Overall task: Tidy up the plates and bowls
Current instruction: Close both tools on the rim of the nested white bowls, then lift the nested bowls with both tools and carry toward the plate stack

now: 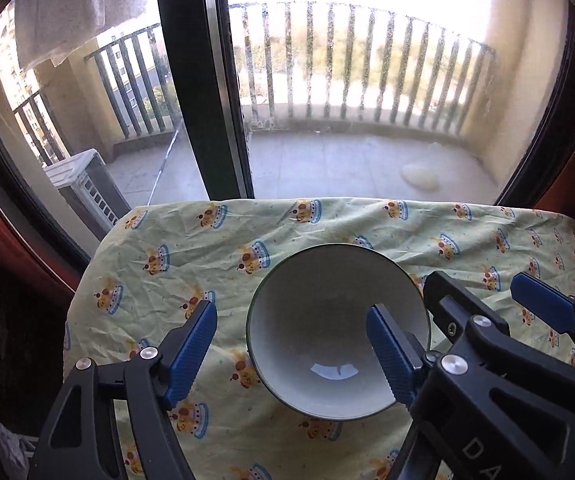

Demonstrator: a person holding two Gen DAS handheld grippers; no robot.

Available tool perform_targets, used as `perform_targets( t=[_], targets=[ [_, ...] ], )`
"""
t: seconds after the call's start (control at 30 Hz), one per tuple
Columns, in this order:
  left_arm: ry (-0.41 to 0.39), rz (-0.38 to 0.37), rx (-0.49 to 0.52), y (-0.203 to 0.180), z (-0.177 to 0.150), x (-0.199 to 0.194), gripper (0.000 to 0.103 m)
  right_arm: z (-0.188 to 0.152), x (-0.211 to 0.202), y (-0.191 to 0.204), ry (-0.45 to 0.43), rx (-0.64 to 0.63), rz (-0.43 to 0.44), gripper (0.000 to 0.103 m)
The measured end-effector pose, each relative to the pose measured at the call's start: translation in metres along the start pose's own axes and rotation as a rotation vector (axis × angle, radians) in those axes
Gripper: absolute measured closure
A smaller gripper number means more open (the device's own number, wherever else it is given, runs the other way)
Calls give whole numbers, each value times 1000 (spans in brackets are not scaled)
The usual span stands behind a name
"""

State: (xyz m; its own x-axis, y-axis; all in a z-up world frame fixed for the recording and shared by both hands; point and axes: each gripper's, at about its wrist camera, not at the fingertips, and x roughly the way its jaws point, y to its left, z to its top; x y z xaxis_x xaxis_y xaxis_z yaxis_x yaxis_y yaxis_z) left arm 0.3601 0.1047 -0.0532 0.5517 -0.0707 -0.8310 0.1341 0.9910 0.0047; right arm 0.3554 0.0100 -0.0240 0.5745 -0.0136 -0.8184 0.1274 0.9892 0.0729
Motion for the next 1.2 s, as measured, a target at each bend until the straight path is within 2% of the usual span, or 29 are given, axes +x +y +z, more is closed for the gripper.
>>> perform_targets(
  t=[0.17,0.27,0.33,0.37,0.6,0.87,1.2],
  targets=[
    [42,-17,-4,4,-1,33,31,2,35,4,37,15,-25,46],
    [58,-25,3,6,-3,45,35,0,51,6,55,23,-17,49],
    [69,-38,6,7,-3,52,45,-1,58,6,61,36,-5,52],
    [69,-40,11,6,-3,54,53,-2,61,6,61,42,-4,55],
    [52,-2,37,7,-2,59,68,-3,74,6,79,54,16,83],
    [69,-19,38,11,-2,61,70,-3,72,13,87,35,-6,83],
    [97,-59,42,3,-16,41,70,-14,49,9,101,35,-41,83]
  ],
)
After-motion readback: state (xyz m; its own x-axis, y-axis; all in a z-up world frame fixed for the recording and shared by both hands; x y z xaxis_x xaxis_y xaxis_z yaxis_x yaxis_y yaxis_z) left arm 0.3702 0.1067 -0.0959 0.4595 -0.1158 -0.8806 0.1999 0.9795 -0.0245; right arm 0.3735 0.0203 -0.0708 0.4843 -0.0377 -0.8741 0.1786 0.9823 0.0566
